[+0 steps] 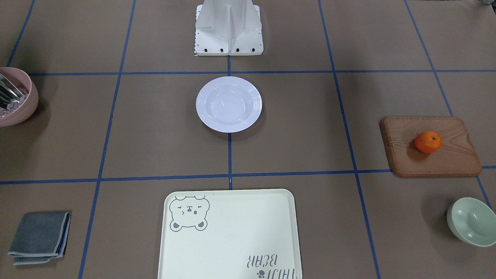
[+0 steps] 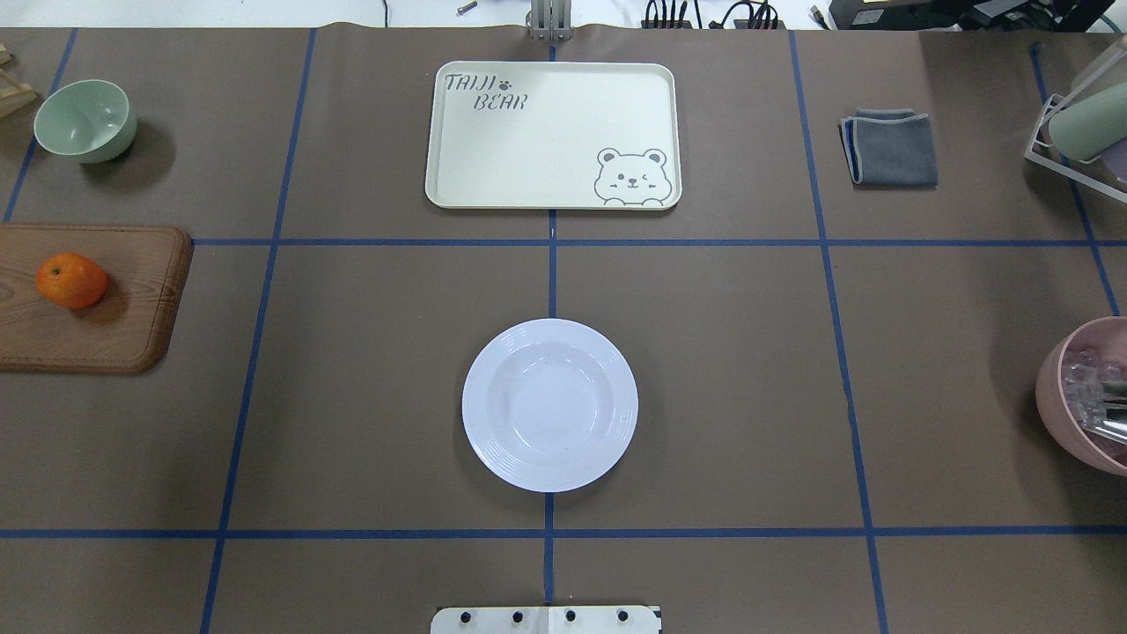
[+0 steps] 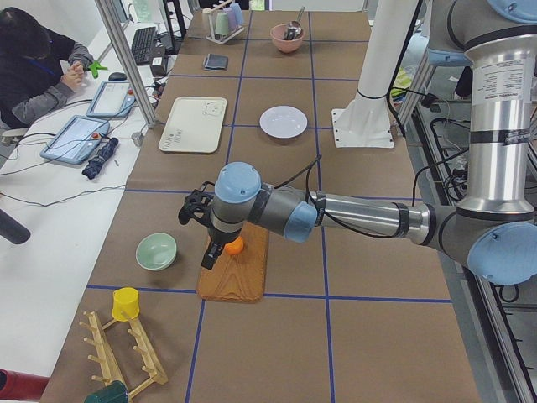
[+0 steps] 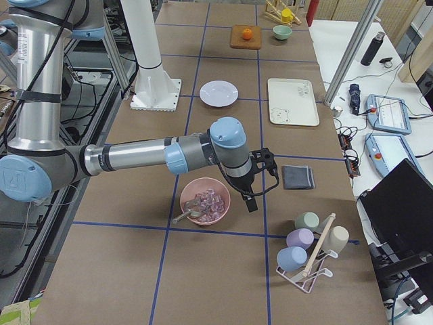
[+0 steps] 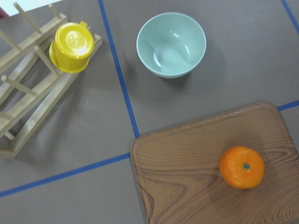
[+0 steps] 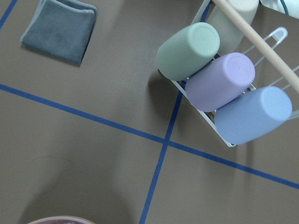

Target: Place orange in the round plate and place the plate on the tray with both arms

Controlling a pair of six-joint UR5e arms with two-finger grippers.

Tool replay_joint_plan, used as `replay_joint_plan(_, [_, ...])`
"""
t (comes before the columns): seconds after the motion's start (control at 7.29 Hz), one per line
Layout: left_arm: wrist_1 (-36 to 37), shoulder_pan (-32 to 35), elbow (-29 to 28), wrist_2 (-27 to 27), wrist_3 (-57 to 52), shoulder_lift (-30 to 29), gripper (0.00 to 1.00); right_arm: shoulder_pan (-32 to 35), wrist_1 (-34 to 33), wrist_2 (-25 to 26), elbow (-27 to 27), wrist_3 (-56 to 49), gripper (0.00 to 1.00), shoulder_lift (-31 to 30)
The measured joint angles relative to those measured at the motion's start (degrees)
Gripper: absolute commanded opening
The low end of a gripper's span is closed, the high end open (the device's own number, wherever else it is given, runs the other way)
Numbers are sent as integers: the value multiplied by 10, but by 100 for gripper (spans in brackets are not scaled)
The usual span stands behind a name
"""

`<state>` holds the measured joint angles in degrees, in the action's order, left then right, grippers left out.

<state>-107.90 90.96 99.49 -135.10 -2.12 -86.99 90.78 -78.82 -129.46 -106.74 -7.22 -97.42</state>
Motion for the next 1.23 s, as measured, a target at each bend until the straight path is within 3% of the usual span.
replay_joint_plan(0.27, [-26, -1, -5, 0, 6, -9, 98, -1, 26, -8, 9, -18, 100, 0])
replay_joint_plan(0.69, [-70, -49, -14, 1, 83, -22, 98, -49, 38, -31, -23, 222, 100, 30])
replay_joint_plan(0.82, [-88, -78, -17, 3, 139, -21, 98, -90, 39, -18, -43, 310, 100, 36])
replay_joint_plan(1.23, [-125, -172, -27, 25, 259, -13, 98, -246, 40, 87, -99, 523, 100, 40])
